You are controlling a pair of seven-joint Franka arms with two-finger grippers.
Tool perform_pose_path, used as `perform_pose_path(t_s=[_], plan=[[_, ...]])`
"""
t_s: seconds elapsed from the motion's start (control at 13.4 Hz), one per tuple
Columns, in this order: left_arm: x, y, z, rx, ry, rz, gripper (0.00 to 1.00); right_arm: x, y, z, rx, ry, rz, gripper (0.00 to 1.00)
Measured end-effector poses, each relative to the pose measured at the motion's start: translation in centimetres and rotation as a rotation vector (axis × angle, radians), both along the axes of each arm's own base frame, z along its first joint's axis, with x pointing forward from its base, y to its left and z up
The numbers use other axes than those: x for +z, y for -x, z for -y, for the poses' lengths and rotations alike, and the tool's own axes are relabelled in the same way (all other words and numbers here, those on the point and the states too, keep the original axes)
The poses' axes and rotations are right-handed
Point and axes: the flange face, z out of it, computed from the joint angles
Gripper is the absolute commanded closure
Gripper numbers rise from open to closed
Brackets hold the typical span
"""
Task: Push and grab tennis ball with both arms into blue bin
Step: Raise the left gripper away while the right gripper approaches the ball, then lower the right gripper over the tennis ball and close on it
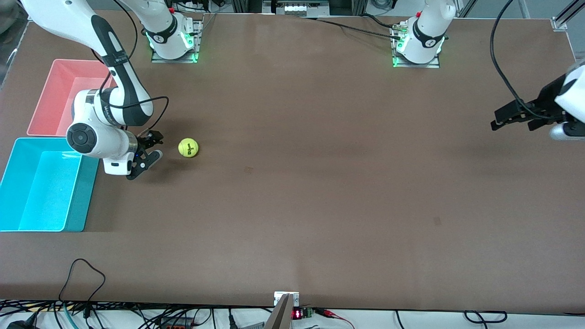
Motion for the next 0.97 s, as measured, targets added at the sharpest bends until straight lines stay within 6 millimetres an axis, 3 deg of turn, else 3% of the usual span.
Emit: perform_pose_path(t_s=[0.22, 0.52, 0.97], plan=[[-0.3, 0.6, 0.7, -0.018, -0.027, -0.004, 0.00, 1.0, -0.4, -1.7, 0.033, -0.008, 0.018, 0.00], [0.4, 0.8, 0.6, -0.017, -0.031, 0.012, 0.00, 1.5, 1.6, -7.7, 0.134, -0.033, 0.026, 0.00], [0.4, 0.9, 0.7, -0.015, -0.031, 0.007, 0.00, -1.0, 7.9, -8.5, 0.178, -0.050, 0.098, 0.00]])
